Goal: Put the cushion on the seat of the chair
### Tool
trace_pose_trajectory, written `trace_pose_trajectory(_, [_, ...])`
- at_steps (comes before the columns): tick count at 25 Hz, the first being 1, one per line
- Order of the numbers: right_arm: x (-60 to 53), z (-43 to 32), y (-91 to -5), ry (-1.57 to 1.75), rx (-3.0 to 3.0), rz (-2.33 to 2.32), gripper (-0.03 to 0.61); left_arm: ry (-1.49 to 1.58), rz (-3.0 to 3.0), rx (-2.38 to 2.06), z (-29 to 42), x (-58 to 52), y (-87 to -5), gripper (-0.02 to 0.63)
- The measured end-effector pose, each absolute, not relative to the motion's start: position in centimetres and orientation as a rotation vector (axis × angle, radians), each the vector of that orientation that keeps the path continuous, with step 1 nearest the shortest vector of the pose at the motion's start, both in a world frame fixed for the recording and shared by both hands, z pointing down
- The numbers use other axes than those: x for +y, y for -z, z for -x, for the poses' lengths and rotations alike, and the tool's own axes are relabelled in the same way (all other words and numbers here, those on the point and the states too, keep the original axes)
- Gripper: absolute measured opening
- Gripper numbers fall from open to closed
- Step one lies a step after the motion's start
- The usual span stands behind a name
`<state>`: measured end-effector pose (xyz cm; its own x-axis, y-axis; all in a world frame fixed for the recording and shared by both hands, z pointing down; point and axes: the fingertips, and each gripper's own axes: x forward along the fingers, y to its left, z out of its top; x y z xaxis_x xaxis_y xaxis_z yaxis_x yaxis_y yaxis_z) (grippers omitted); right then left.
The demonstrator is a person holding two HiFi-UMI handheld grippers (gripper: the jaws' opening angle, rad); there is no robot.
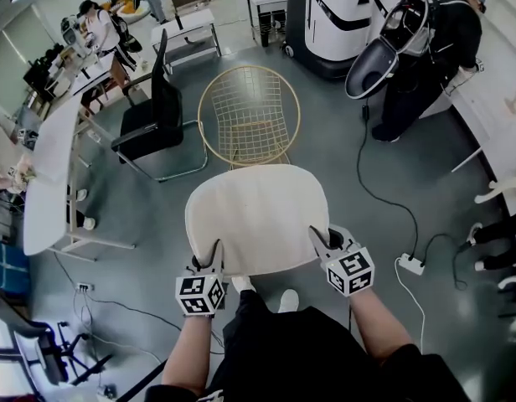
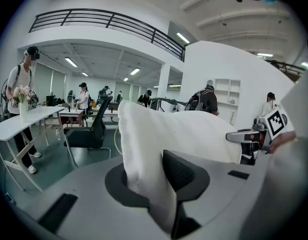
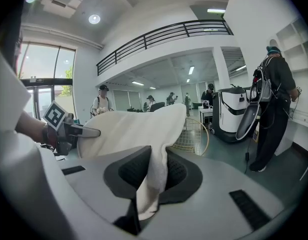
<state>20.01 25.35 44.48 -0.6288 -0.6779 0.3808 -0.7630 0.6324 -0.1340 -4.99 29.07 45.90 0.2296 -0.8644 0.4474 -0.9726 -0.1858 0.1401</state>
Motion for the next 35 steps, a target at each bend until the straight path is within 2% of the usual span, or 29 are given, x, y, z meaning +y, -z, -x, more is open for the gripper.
trace_pose_trajectory(15, [22.0, -15.1, -44.7, -0.437, -2.533, -1.167, 0.057, -0.389, -2.110, -1.663, 9.9, 25.5, -46.3, 0.098])
trace_pose_trajectory(35, [14.2, -2.7, -46.1, -0.461, -2.504, -1.212, 0.057, -0.378, -2.131, -1.635, 22.4, 17.2, -47.4, 0.097])
